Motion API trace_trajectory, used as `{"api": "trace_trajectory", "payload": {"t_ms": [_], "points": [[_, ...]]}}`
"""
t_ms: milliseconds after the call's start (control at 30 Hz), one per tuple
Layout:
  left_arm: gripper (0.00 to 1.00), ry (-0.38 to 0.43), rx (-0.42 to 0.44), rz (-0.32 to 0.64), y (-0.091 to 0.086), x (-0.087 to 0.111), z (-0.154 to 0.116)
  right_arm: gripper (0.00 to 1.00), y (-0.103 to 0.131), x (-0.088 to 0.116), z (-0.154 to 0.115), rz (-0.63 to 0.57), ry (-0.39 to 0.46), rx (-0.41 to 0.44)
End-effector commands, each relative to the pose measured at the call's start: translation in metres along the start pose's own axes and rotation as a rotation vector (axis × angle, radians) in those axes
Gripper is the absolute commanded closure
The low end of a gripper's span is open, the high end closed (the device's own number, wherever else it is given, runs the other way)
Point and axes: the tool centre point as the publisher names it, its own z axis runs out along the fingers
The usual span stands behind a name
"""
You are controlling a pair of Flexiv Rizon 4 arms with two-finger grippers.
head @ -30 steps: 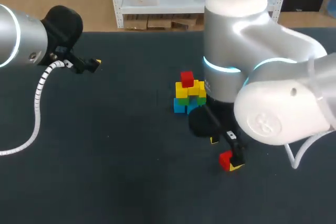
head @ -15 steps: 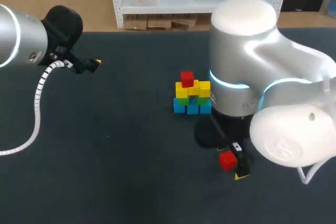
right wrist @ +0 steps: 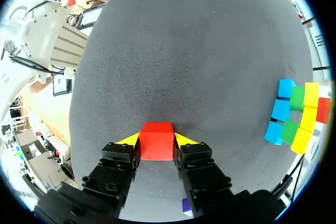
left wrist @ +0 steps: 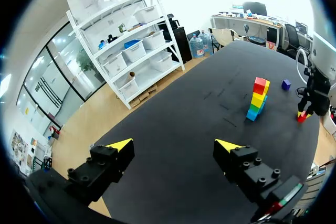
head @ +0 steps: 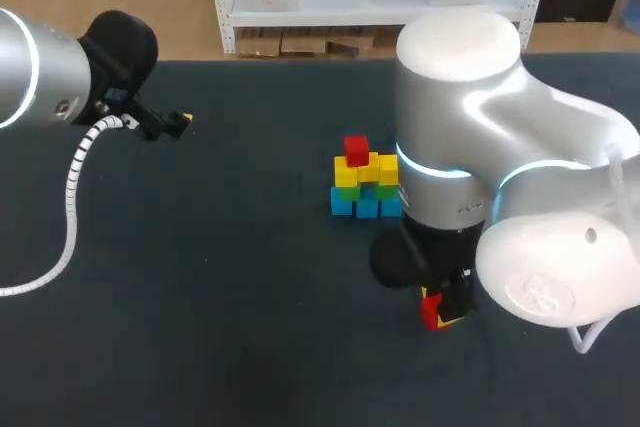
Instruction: Place the blue cubes, place green cubes on the blue cubes, place the yellow cubes on the green cubes, then place the red cubes on the yellow cubes, and place purple cube on the red cubes.
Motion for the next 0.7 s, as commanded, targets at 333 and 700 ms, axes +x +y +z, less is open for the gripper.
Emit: {"api": "trace_trajectory", "payload": {"t_ms": [333, 700], "points": [[0.00, -0.003, 0.004, 0.001, 0.001, 0.000, 0.001, 1.00, 0.010, 0.013, -0.034, -0.066, -0.085, 0.018], [0.00, -0.003, 0.004, 0.001, 0.001, 0.000, 0.001, 1.00, 0.018, 0.044, -0.092, 0.018, -0.087, 0.071]]}}
